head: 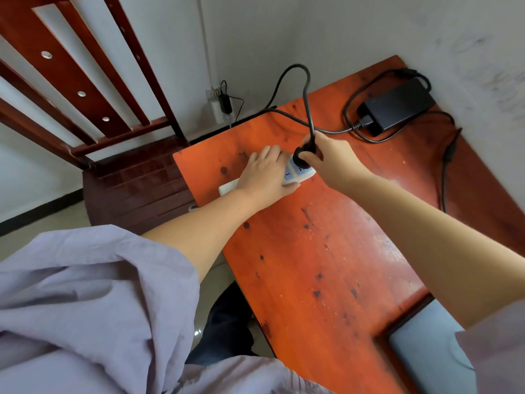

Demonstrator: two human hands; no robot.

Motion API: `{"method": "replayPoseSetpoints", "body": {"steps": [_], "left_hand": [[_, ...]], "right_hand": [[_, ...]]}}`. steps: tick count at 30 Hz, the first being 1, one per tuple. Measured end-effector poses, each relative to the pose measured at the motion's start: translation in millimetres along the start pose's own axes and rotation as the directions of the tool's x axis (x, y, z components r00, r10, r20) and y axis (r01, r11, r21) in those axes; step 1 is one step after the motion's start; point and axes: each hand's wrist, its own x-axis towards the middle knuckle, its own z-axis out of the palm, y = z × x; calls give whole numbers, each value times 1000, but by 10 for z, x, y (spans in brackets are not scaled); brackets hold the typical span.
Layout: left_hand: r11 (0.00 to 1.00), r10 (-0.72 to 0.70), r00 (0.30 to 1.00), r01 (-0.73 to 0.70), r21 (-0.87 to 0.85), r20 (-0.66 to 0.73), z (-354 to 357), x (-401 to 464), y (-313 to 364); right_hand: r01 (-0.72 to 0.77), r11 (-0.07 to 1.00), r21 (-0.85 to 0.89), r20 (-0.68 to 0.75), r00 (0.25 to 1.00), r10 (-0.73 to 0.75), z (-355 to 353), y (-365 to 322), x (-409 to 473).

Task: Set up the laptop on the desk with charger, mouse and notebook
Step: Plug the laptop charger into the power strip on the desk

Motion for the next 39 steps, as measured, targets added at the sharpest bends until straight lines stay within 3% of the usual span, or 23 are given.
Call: {"method": "replayPoseSetpoints", "body": {"steps": [11, 18, 24, 30, 39], "left_hand": [[1000, 1, 1000, -1, 1, -4, 6, 13, -8], [1000, -2, 1000, 3, 21, -9, 18, 9, 3], [1000, 7, 1000, -7, 5, -13, 7, 17, 0], [1000, 14, 1000, -14, 16, -19, 13, 21, -8], [998, 11, 1000, -10, 54, -11, 46, 31, -24]], "right_hand": [[-3, 999, 49, -62, 998, 6, 75, 63, -86], [8, 999, 32, 35, 999, -9, -44, 21, 60], [-10, 993, 118, -81, 997, 19, 114, 109, -137], [-86, 983, 162, -26, 995, 91, 19, 101, -51], [-91, 982, 163, -107, 988, 109, -156, -23, 80]]}}
